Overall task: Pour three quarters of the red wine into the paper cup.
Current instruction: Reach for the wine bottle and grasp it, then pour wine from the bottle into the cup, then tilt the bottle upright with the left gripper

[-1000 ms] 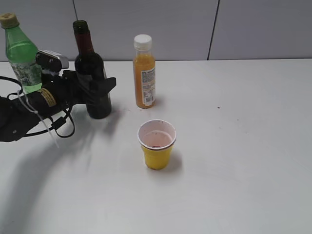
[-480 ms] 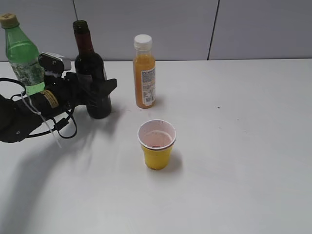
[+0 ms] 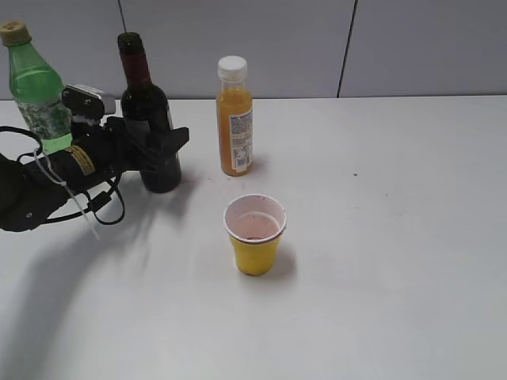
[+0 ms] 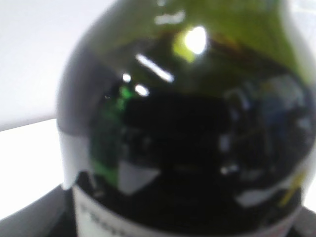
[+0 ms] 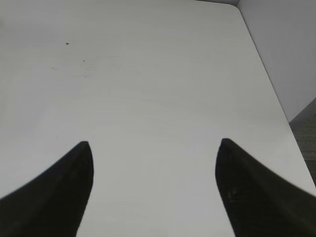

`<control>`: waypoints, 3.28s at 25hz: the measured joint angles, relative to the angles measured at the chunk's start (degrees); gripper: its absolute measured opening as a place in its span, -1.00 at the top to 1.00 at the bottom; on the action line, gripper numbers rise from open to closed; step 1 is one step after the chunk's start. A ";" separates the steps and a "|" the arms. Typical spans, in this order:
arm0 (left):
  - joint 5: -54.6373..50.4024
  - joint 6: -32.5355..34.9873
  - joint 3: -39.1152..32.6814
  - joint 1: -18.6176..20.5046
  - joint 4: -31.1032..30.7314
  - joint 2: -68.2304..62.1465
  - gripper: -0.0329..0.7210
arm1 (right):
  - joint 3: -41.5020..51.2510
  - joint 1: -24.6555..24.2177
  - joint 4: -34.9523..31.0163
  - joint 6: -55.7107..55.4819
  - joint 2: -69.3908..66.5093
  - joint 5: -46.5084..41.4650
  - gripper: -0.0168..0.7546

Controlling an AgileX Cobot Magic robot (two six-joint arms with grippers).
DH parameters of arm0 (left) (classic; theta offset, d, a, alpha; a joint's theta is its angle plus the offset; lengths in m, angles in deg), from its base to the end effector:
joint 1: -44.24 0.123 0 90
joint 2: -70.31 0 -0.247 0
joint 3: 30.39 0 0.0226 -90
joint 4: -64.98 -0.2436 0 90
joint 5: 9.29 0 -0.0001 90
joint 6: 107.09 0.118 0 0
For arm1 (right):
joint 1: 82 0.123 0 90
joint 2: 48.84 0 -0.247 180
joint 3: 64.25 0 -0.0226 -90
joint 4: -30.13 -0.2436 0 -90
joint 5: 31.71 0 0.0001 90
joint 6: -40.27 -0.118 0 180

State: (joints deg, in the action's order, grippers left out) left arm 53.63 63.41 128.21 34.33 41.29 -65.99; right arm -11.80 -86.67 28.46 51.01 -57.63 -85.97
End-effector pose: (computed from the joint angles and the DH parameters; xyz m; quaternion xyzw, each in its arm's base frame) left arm 0.3881 -0.1106 0.0636 0.1951 0.7196 -0.1819 0.6411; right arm 0.0650 -0.0025 0.2469 -0.0439 0.8445 -0.0571 0.5307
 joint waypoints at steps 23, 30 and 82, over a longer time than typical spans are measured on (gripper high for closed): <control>0.80 2.67 -0.57 0.00 -2.66 2.00 -0.53 | 0.00 0.00 0.00 -0.05 0.00 0.00 -0.56; 0.81 5.09 -0.58 0.00 -5.38 7.22 -0.53 | 0.00 0.00 0.00 -0.05 0.00 0.00 -0.56; -15.58 69.50 -4.49 -7.52 3.56 11.58 -0.53 | 0.00 0.00 0.00 -0.10 0.00 0.00 -0.56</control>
State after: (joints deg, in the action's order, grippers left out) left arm 38.05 132.92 123.72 26.81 44.85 -54.41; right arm -11.80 -86.67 28.46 50.91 -57.63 -85.97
